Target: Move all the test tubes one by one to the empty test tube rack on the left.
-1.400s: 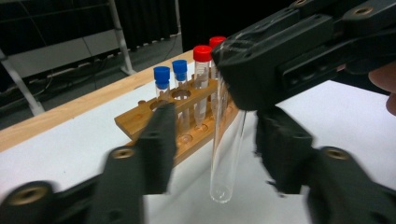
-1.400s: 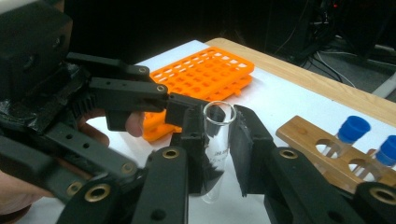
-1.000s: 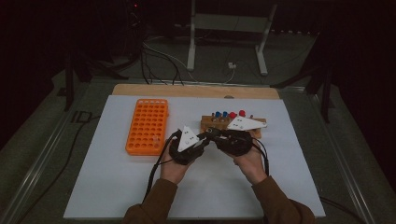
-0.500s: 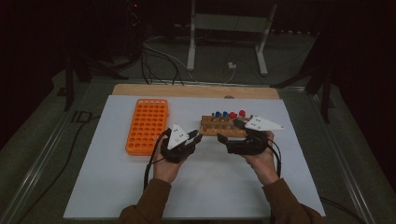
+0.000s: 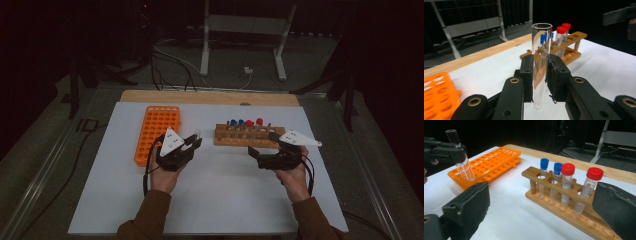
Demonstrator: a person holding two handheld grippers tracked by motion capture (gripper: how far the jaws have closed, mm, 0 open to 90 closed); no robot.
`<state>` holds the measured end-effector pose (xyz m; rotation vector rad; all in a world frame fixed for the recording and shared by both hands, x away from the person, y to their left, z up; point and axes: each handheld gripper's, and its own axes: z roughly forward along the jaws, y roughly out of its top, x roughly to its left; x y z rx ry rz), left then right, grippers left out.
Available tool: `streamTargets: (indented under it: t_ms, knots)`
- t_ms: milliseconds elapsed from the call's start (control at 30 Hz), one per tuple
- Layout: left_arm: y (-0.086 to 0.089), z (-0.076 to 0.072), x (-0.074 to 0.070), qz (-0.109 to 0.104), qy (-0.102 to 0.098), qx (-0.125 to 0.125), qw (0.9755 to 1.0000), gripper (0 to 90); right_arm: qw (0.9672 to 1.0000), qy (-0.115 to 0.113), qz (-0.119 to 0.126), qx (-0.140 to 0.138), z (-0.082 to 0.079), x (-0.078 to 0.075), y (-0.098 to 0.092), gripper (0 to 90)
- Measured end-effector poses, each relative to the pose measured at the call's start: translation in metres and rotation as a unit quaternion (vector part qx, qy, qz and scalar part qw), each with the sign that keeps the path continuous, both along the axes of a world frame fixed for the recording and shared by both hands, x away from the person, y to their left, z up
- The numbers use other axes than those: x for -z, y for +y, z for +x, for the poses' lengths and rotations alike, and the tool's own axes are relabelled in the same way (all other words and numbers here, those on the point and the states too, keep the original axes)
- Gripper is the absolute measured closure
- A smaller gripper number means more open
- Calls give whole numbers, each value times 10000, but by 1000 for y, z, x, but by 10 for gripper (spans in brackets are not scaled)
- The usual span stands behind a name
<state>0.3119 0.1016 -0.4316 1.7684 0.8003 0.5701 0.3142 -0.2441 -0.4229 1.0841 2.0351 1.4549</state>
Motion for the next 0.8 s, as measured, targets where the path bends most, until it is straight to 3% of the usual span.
streamTargets:
  t_ms: [467, 800]
  knots:
    - [45, 7, 0, 4, -38, -540, 9985, 757, 10000, 0, 30, -21, -3, 3, -4, 10]
    - [71, 9, 3, -32, -55, -985, 9951, 757, 10000, -28, 23, -59, -4, 3, -4, 10]
